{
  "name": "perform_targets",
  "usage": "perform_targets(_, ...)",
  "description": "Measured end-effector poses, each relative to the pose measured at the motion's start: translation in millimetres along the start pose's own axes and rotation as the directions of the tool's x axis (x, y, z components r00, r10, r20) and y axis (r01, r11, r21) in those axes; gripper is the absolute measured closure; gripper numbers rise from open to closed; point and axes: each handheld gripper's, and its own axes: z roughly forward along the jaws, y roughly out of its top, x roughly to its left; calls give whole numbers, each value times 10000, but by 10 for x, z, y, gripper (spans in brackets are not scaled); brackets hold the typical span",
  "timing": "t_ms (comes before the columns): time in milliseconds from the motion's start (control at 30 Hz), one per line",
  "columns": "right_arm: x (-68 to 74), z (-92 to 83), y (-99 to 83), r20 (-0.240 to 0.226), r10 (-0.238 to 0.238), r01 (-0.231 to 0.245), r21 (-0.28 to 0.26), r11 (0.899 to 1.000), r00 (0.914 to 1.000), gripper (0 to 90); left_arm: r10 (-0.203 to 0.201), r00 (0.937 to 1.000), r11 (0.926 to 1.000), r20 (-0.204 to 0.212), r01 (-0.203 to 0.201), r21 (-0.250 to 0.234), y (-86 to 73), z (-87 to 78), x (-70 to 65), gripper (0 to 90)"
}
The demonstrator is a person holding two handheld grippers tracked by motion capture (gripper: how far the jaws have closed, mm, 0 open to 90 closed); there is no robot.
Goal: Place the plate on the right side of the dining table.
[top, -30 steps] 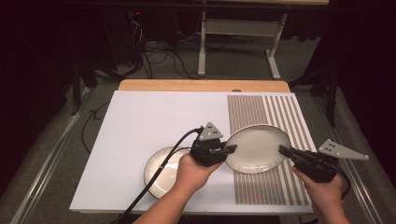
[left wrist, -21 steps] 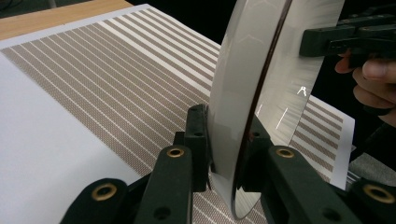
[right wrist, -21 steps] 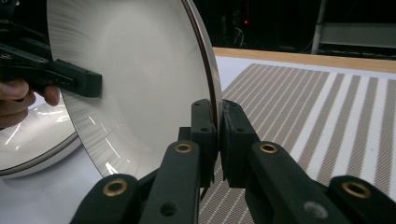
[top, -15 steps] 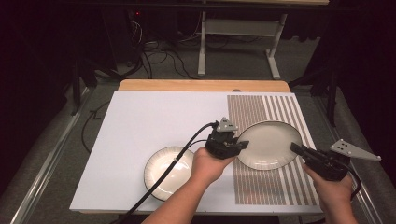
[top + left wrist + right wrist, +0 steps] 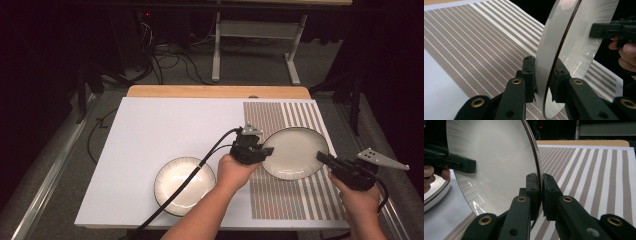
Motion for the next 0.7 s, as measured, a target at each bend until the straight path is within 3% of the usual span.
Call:
perform_targets(233,-80,15,-58,168,225,-227,162,9996,9996,867,-89,9999,9998,-94,90,154,-27,118,7,756)
perform_targets(700,-113,33,-152,462,341,-364,499,9981,9983,864,-242,9994,9987,-261,254,451,-109,232,1,749)
